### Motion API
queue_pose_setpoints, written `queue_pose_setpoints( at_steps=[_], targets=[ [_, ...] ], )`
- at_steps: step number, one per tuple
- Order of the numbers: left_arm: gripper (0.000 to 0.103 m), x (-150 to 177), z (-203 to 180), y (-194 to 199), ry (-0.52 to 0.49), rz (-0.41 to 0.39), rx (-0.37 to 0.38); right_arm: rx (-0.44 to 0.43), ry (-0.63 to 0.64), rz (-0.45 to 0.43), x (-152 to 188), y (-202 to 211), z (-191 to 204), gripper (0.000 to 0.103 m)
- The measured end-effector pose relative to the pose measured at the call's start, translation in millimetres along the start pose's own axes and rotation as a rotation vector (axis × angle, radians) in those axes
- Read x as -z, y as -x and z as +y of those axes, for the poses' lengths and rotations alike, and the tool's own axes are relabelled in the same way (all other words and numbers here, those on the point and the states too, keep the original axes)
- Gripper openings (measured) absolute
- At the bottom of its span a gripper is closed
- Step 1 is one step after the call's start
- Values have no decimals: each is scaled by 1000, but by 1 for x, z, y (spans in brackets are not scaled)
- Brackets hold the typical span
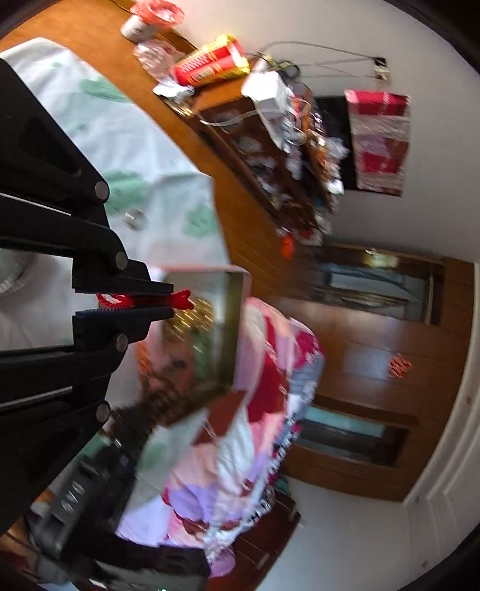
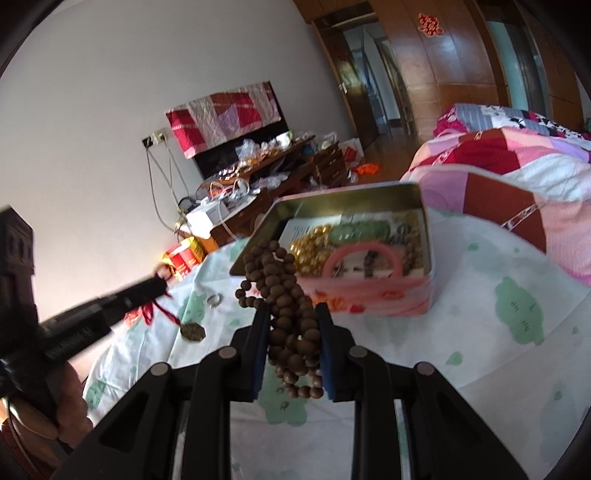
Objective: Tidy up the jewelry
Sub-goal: 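Carry the red knot and bead strand with both tools over the pink tin, then open both tools to drop the red knot and bead strand into the tin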
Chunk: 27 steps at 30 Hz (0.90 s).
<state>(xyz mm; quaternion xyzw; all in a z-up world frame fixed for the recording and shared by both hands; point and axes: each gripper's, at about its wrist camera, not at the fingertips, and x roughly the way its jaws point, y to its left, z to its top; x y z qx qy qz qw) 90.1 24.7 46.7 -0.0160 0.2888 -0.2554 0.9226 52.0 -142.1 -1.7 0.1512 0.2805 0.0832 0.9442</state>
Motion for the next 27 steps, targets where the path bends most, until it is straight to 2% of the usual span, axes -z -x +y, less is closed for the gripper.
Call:
queue_pose_setpoints(
  at_steps=[7, 13, 19, 24, 27],
  targets=[
    [4, -42, -23, -41, -32, -21, 16, 40, -3, -56, -39, -7, -13, 28],
    [4, -49, -30, -90, -36, 32, 3, 111, -26, -61, -71, -40, -37, 28],
    [5, -37, -28, -128, -62, 106, -51, 148, -65, -5, -66, -70, -57, 28],
    [5, -29, -19, -147, -53, 173, -106, 148, -67, 30, -56, -78, -63, 28],
    [6, -25, -19, -155, -50, 216, -141, 146, -62, 27, -55, -76, -61, 32]
  ],
)
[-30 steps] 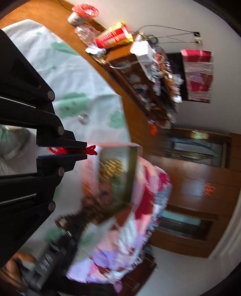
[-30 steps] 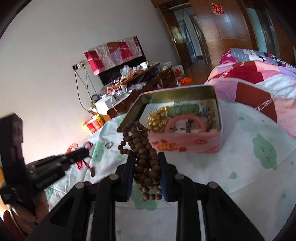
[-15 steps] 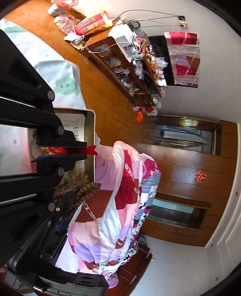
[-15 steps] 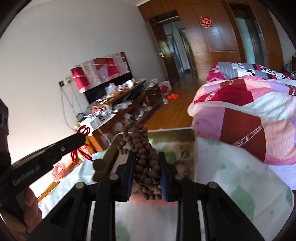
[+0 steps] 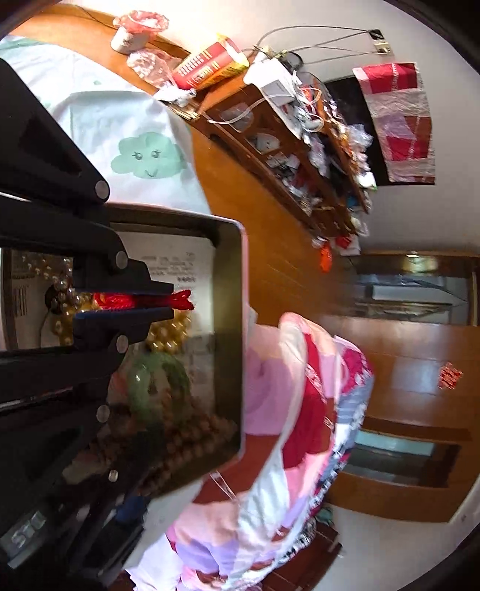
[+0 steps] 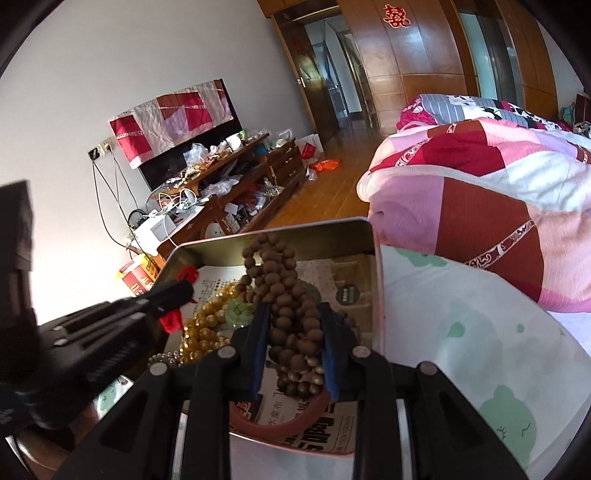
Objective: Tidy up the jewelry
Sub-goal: 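Open both tools to drop the red knot and bead strand into the tin, then withdraw both tools from the tin toward the watch and ring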
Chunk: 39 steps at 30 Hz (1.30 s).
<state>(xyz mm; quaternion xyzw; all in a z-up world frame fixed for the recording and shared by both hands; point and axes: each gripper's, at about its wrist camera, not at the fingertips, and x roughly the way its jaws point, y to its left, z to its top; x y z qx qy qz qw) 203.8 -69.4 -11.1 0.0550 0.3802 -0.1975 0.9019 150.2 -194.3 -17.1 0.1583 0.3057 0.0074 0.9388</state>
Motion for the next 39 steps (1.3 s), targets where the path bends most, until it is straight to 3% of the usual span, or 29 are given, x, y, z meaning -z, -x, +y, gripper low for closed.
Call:
queue_pose_setpoints(
  at_steps=[2, 3, 4, 5, 6, 8, 11, 14, 17, 26, 35, 39],
  targets=[
    [10, 2, -1, -3, 7, 33, 4, -23, -3, 0, 1, 1, 1, 40],
    [12, 1, -2, -5, 11, 39, -4, -38, 0, 0, 2, 2, 3, 50],
    [23, 1, -2, -4, 20, 46, -13, -38, 10, -14, 2, 6, 6, 61],
    [41, 1, 0, -3, 35, 55, -15, -3, 19, -39, 3, 10, 8, 64],
    [50, 0, 1, 1, 48, 53, -14, 9, 26, -54, 2, 13, 7, 68],
    [60, 1, 1, 12, 61, 21, 31, -7, 6, -70, 1, 18, 3, 70],
    [66, -1, -3, 30, 33, -20, 0, -27, -52, -113, -3, 30, -7, 70],
    [68, 4, -3, 48, 1, -56, -57, -16, -89, -159, -4, 41, -14, 71],
    [68, 14, 5, 60, 0, -60, -89, -10, -121, -147, -3, 44, -18, 73],
    [68, 67, 34, 89, 108, -35, -96, 6, -145, -86, 29, 63, -5, 79],
    [68, 105, 60, 115, 233, -39, -133, 43, -35, -21, 61, 69, 30, 79],
    [68, 119, 61, 126, 213, -58, -187, 62, 17, -8, 72, 73, 42, 79]
  ],
)
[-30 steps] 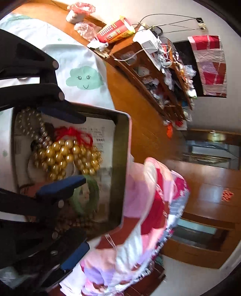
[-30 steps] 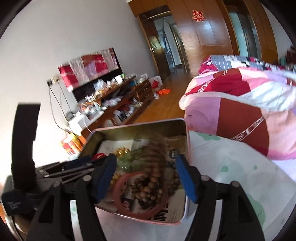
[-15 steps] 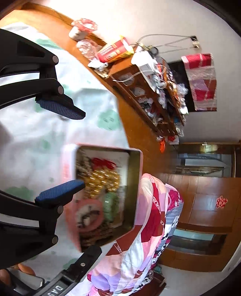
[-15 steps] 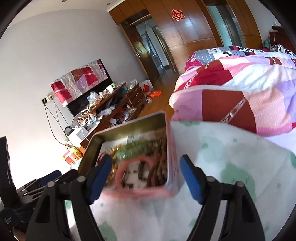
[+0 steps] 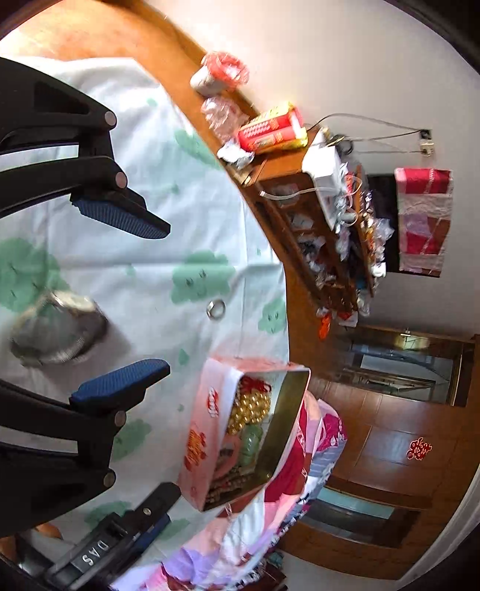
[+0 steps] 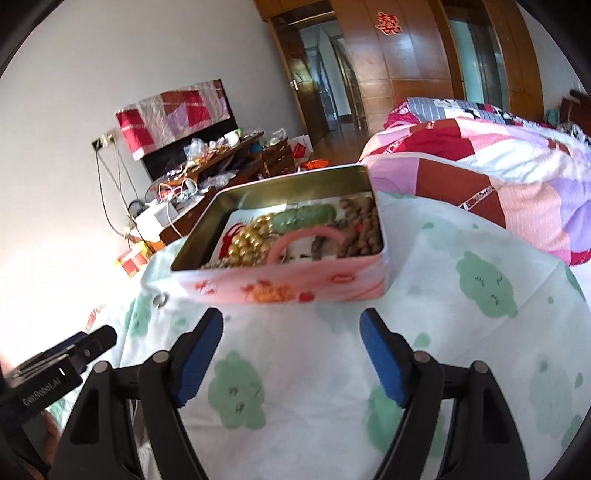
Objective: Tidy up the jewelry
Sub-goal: 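Withdraw both tools from the tin toward the watch and ring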
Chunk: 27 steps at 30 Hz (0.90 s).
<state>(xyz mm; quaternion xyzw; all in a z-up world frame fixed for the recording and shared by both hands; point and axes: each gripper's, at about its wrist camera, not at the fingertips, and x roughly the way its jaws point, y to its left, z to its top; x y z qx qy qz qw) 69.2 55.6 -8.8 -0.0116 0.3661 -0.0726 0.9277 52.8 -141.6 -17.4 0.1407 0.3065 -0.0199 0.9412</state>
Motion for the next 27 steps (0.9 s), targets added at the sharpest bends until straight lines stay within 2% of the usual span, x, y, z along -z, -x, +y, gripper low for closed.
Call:
queue_pose_setpoints(
  at_steps=[3, 8, 15, 23, 27],
  targets=[
    [68, 9, 5, 8, -19, -20, -35, 8, 32, -8, 6, 6, 9, 79],
    [68, 27, 28, 15, 12, 4, -27, 0, 69, 0, 14, 10, 23, 79],
    [68, 43, 55, 25, 83, 29, -37, -79, 151, 13, 24, 13, 46, 79],
    [68, 49, 66, 31, 116, 24, -64, -203, 269, 117, 42, 2, 93, 79],
    [68, 49, 70, 35, 94, 9, -139, -243, 321, 172, 52, -6, 114, 79]
  ],
)
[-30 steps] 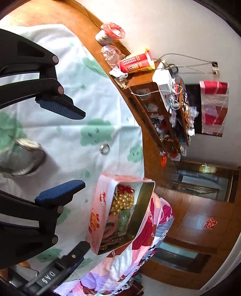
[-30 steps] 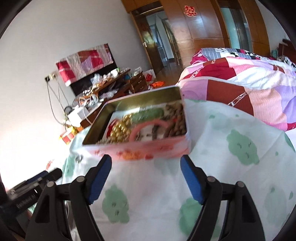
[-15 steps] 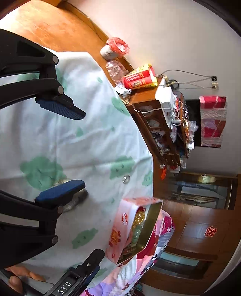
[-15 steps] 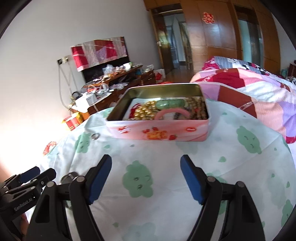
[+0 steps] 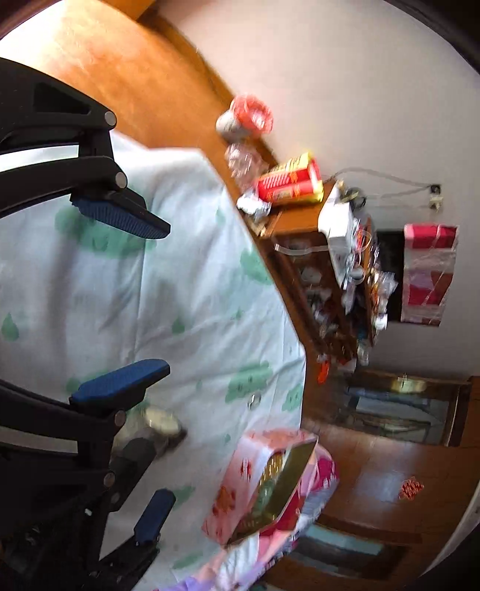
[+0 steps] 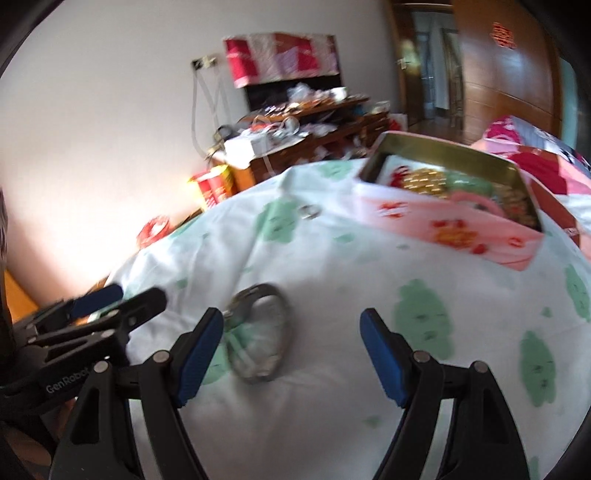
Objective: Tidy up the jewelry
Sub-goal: 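Withdraw both tools from the tin toward the watch and ring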
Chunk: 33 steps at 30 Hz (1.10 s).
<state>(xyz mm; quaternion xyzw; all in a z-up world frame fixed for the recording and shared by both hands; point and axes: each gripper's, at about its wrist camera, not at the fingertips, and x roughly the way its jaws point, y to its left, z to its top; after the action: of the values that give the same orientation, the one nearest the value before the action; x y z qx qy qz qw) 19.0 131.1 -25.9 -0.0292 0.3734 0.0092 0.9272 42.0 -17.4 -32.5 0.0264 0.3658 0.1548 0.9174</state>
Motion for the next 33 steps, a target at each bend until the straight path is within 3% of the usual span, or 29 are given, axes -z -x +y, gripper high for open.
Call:
queue_pose_setpoints(
  at_steps=[7, 10, 11, 13, 15, 19, 24, 27, 33],
  targets=[
    [68, 0, 18, -4, 63, 17, 0, -22, -2, 114, -3, -29, 7, 79],
    [68, 1, 13, -4, 41, 17, 13, -12, 27, 120, -3, -31, 13, 73],
    [68, 1, 9, -3, 21, 17, 14, -8, 36, 119, -3, -31, 15, 66],
    [68, 0, 3, -3, -11, 14, 21, -8, 35, 117, -3, -30, 14, 34],
    [68, -1, -2, -4, -40, 14, 36, -23, 13, 120, -2, -29, 10, 20],
    [68, -7, -13, -7, -85, 16, 82, -56, -36, 104, -2, -25, -5, 17],
    [68, -26, -38, -21, -155, 2, 129, -39, -104, -27, -12, 1, -31, 10],
    [68, -41, -55, -34, -205, -2, 141, 24, -119, -106, -16, 16, -45, 10],
    [68, -72, -85, -78, -258, 49, 173, 13, -224, -91, -13, 9, -69, 10]
  ],
)
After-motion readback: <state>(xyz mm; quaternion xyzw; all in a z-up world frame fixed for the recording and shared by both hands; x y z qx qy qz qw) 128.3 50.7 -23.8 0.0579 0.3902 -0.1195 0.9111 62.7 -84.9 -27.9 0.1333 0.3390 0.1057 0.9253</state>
